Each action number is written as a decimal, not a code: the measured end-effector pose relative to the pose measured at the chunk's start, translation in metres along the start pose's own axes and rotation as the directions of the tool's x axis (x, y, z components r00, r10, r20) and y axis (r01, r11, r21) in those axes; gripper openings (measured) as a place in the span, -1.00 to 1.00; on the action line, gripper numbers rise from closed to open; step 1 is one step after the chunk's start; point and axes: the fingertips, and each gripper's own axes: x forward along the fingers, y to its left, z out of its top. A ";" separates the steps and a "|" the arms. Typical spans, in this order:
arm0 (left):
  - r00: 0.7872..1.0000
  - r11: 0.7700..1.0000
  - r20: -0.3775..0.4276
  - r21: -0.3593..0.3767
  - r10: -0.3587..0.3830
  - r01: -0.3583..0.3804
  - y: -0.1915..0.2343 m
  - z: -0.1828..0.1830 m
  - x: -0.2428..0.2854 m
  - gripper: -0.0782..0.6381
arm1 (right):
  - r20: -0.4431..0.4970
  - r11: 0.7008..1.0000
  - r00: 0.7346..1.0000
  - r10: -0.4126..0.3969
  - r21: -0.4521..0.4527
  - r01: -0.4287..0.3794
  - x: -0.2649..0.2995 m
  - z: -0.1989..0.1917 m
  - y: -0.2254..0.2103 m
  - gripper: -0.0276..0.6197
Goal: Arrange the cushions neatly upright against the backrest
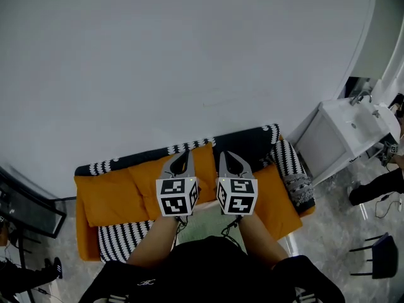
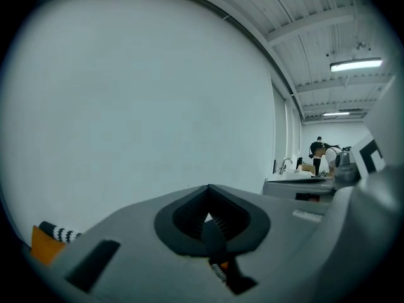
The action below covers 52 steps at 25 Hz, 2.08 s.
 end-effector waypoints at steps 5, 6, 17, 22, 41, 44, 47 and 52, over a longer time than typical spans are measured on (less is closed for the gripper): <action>1.000 1.000 -0.020 -0.025 -0.017 0.017 0.005 -0.009 0.001 -0.76 | -0.014 1.000 1.000 -0.012 -0.001 0.012 0.002 -0.007 0.003 -0.90; 1.000 0.999 -0.022 -0.028 -0.020 0.020 0.006 -0.010 0.001 -0.76 | -0.017 1.000 1.000 -0.014 -0.002 0.014 0.002 -0.008 0.005 -0.90; 0.999 0.998 0.004 -0.057 -0.040 0.040 0.024 -0.010 -0.001 -0.76 | -0.030 0.999 0.999 -0.033 -0.025 0.032 0.007 -0.013 0.023 -0.90; 0.999 0.999 0.035 0.042 -0.009 0.007 0.032 -0.004 -0.007 -0.77 | -0.033 0.999 0.999 -0.040 -0.024 0.039 0.007 -0.015 0.029 -0.90; 0.992 0.992 -0.013 0.015 -0.129 0.129 0.052 -0.032 -0.009 -0.76 | -0.089 0.995 0.991 -0.098 -0.040 0.095 0.021 -0.040 0.060 -0.90; 0.981 0.983 -0.059 -0.007 -0.184 0.184 0.048 -0.051 0.009 -0.76 | -0.126 0.989 0.981 -0.145 -0.038 0.142 0.024 -0.055 0.048 -0.90; 0.955 0.963 -0.124 -0.023 -0.269 0.269 0.025 -0.072 0.031 -0.76 | -0.144 0.976 0.966 -0.217 -0.034 0.214 0.016 -0.068 0.017 -0.89; 0.877 0.911 -0.266 -0.011 -0.400 0.412 -0.037 -0.114 0.062 -0.76 | -0.221 0.916 0.900 -0.376 0.057 0.397 -0.024 -0.110 -0.073 -0.89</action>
